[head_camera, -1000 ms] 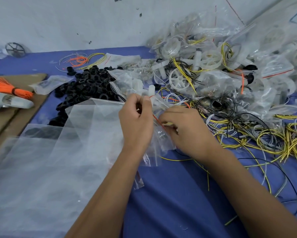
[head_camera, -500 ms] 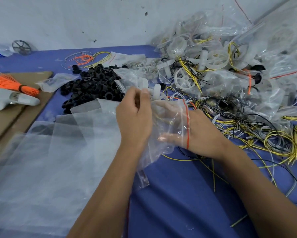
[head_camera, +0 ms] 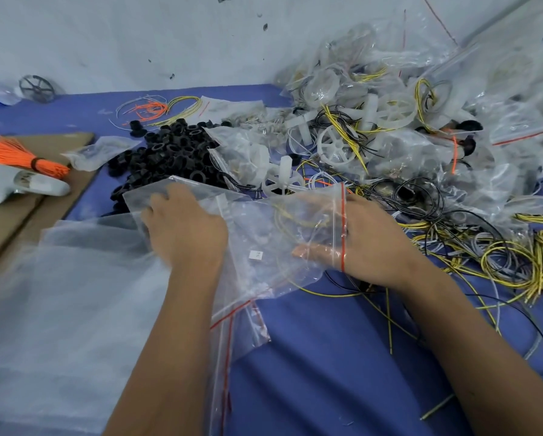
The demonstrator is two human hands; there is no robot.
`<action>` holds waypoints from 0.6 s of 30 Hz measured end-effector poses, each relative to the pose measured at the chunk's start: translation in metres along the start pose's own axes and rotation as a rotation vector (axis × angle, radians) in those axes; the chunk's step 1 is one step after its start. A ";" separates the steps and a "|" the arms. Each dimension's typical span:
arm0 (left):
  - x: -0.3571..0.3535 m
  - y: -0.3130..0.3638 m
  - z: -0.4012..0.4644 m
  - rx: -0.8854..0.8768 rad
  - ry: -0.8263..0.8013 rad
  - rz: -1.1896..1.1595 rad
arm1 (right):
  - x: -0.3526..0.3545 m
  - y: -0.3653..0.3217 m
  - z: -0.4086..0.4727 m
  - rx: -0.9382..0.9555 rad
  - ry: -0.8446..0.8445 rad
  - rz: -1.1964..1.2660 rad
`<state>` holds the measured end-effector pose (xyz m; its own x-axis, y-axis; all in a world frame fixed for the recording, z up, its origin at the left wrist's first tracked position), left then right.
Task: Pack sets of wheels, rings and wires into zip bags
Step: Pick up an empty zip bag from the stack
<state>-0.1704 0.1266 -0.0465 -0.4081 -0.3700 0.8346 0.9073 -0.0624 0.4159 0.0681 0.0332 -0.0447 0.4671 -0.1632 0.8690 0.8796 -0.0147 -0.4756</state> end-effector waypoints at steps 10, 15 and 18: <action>-0.020 0.108 -0.049 -0.516 -0.155 -0.753 | -0.015 -0.022 -0.005 0.034 -0.005 -0.187; -0.044 0.088 -0.041 -0.357 -0.177 -0.807 | -0.008 -0.020 -0.001 0.153 0.056 -0.016; -0.048 0.082 -0.038 -0.308 -0.199 -0.823 | 0.024 -0.005 -0.001 -0.017 0.440 0.142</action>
<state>-0.0725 0.1040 -0.0665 -0.9246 0.0672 0.3749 0.2960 -0.4927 0.8183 0.0754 0.0282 -0.0215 0.4970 -0.5679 0.6561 0.8061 0.0222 -0.5914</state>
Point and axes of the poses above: each hand's wrist, its own z-axis towards the middle knuckle, its own x-axis out of the back of the hand, y = z × x, the point moved 7 cm from there along z, towards the middle knuckle, and after that the axes turned 11 degrees about -x, right-handed, at the moved point
